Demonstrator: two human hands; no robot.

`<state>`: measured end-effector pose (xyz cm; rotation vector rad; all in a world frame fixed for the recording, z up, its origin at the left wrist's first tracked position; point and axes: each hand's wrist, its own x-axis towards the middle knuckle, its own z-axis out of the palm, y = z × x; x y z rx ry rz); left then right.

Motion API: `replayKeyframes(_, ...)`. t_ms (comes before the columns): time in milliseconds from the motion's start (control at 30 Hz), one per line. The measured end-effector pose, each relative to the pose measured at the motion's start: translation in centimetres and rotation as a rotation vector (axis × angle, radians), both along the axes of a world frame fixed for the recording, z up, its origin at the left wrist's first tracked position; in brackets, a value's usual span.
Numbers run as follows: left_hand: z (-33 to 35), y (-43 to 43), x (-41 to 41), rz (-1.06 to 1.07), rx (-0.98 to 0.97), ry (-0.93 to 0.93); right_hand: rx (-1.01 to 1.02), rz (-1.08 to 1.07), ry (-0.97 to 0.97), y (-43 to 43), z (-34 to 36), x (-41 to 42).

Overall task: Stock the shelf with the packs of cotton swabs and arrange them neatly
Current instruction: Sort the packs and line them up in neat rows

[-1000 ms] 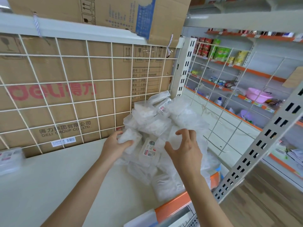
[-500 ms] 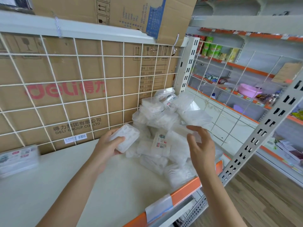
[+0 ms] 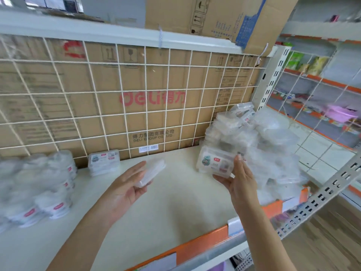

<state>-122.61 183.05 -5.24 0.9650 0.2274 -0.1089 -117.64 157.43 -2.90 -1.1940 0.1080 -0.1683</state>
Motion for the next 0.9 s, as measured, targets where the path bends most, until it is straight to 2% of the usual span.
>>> replayKeyframes(333, -1.1, 5.1, -7.2, 0.104, -0.241, 0.105, -0.124, 0.230, 0.079, 8.8, -3.2, -4.7)
replayKeyframes(600, -1.7, 6.1, -9.3, 0.077, -0.278, 0.227, -0.147, 0.470, 0.054, 12.9, -3.6, -7.7)
replayKeyframes(733, -1.8, 6.0, -9.3, 0.037, -0.244, 0.206, -0.201, 0.540, 0.038, 13.7, -3.5, -7.6)
replayKeyframes(900, -2.0, 5.8, -9.0, 0.049, -0.041, 0.135, -0.261, 0.589, 0.018, 13.8, -3.6, -6.3)
